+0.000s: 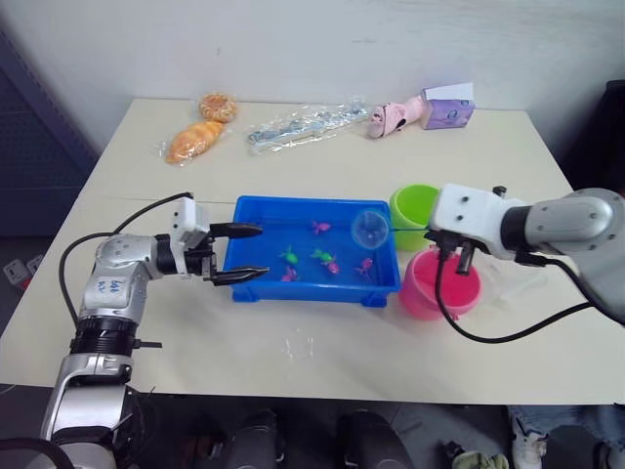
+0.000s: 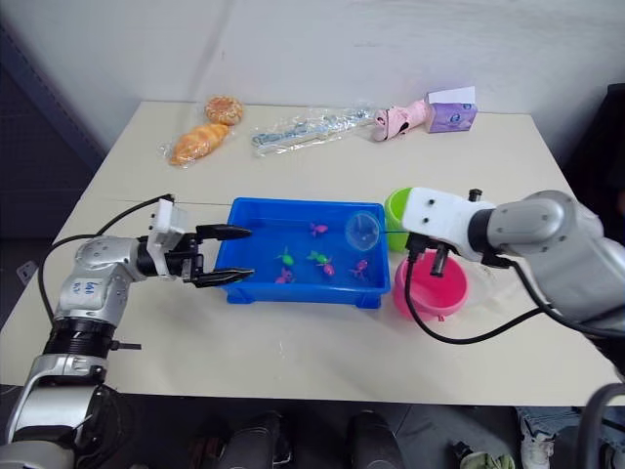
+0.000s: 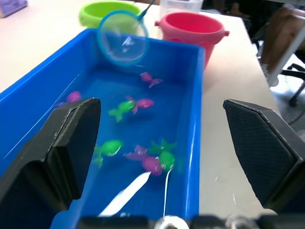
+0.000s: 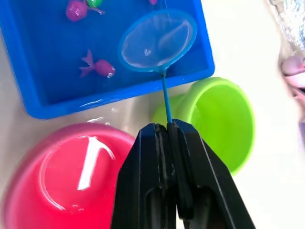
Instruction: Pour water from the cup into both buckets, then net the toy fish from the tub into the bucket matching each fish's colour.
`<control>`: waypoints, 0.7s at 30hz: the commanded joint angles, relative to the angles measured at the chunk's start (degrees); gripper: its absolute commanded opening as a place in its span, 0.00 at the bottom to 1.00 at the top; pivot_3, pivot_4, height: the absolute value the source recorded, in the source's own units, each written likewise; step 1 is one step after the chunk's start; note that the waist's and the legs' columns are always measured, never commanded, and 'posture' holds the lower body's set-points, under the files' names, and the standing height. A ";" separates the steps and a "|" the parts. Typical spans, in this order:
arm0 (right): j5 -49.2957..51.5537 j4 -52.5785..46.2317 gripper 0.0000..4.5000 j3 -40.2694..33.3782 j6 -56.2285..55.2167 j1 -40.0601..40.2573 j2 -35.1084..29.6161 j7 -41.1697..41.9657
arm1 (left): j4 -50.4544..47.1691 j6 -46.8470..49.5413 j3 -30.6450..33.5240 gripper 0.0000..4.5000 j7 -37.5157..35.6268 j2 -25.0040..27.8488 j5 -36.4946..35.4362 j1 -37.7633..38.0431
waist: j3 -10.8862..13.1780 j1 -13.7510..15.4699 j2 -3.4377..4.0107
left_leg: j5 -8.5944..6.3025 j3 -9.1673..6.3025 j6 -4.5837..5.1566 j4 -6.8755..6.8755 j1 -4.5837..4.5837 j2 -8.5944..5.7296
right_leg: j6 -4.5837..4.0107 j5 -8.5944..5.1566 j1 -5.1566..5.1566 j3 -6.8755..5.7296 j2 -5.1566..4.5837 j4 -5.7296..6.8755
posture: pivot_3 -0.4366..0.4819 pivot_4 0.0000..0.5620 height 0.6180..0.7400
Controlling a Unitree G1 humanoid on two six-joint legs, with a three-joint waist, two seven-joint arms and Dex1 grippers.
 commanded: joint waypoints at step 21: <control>-24.47 3.86 0.00 6.10 -7.14 -4.45 6.62 20.85 | 2.40 -2.63 -0.89 0.98 -2.76 -1.64 0.79 -2.07 | 0.00 0.15 0.00 | 0.00 0.00 0.00 0.09 0.00 -0.02 | 0.00 0.00 0.04 -0.06 0.00 0.06 | 0.48 0.27 1.00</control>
